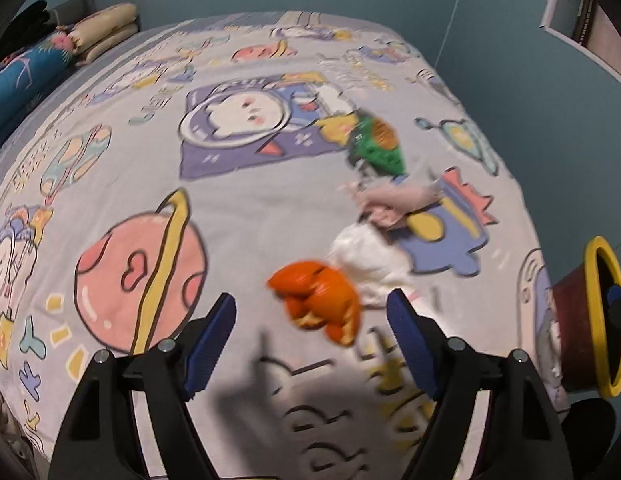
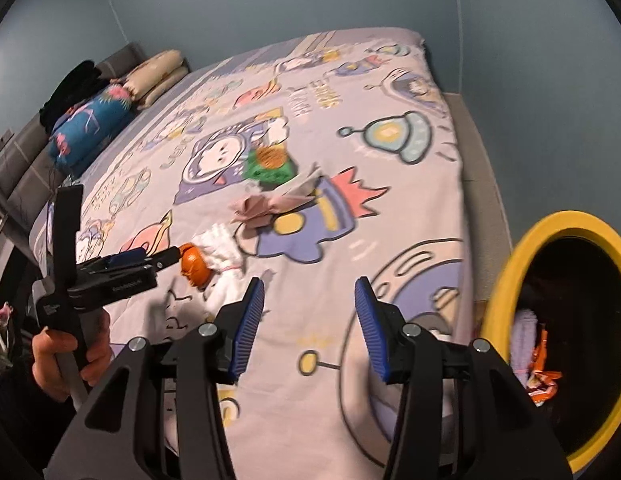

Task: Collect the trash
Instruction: 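Move both open tools back over the remaining trash on the bed, then grasp the orange peel with the left tool while the right tool grasps the white tissue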

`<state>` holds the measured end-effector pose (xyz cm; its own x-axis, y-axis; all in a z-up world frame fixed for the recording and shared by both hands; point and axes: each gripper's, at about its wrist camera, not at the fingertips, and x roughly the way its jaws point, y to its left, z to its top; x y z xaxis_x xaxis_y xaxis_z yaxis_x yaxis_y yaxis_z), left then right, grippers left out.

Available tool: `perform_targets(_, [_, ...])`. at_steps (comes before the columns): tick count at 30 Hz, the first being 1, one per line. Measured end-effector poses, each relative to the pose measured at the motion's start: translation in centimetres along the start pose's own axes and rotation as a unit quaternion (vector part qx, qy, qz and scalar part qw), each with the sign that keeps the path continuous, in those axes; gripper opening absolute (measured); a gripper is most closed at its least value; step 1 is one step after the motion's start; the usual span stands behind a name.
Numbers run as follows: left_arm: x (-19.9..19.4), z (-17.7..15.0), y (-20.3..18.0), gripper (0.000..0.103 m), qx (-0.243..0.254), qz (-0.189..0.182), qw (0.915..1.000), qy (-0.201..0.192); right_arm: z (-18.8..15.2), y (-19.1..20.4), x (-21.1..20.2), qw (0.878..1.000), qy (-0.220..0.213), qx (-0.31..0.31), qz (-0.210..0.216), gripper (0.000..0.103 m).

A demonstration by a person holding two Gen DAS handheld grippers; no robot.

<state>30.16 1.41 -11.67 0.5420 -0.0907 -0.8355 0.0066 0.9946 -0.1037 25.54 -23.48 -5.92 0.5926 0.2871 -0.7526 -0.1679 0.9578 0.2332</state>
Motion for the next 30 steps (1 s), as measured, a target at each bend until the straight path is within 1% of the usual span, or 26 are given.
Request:
perform_targets(5, [1.7,-1.3,1.2,0.074,-0.008,0.001,0.9998,0.017,-0.2,2.0,1.9,1.000,0.020,-0.019,0.004,0.045])
perform_targets(11, [3.2,-1.9,0.7,0.074,0.011,0.005,0.9996,0.025,-0.3,3.6,3.7,0.999,0.038,-0.034,0.009,0.045])
perform_targets(17, [4.8,-1.0,1.1,0.074,0.003,0.015,0.9993,0.033,-0.4,4.6,5.3,0.997,0.056,-0.042,0.019,0.045])
perform_targets(22, [5.9,0.4,1.2,0.074,0.003,0.027,0.9992,0.031,-0.6,5.6,6.8,0.996,0.072,-0.057,0.020,0.045])
perform_targets(30, [7.3,2.2,2.9,0.074,-0.022,0.026,0.9989,0.032,-0.9,7.0,9.7,0.991,0.104,-0.076,0.022,0.045])
